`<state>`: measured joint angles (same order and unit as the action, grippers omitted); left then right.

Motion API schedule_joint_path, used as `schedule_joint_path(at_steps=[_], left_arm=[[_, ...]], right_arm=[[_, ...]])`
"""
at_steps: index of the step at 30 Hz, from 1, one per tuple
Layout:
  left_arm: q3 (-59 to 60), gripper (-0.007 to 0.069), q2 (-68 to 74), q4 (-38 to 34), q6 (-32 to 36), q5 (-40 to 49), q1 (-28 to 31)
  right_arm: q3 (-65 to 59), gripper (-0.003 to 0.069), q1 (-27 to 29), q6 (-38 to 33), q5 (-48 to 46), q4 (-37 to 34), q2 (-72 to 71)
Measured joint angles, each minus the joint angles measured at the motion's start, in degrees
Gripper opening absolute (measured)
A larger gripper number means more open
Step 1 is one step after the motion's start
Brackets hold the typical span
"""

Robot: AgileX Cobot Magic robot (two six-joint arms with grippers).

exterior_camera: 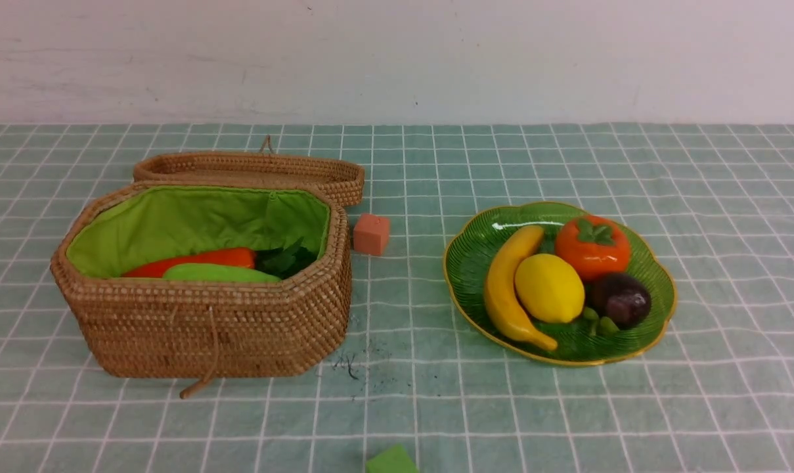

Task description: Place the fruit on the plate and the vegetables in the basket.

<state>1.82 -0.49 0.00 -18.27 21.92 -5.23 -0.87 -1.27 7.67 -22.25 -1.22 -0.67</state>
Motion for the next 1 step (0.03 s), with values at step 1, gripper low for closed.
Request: schedule_joint_path(at_steps=[1], left_arm=[[0.00,-0.0002,0.00,0.00,0.00,0.00,0.00]], right_arm=[[0.00,0.0055,0.00,0.00,0.00,0.00,0.00]])
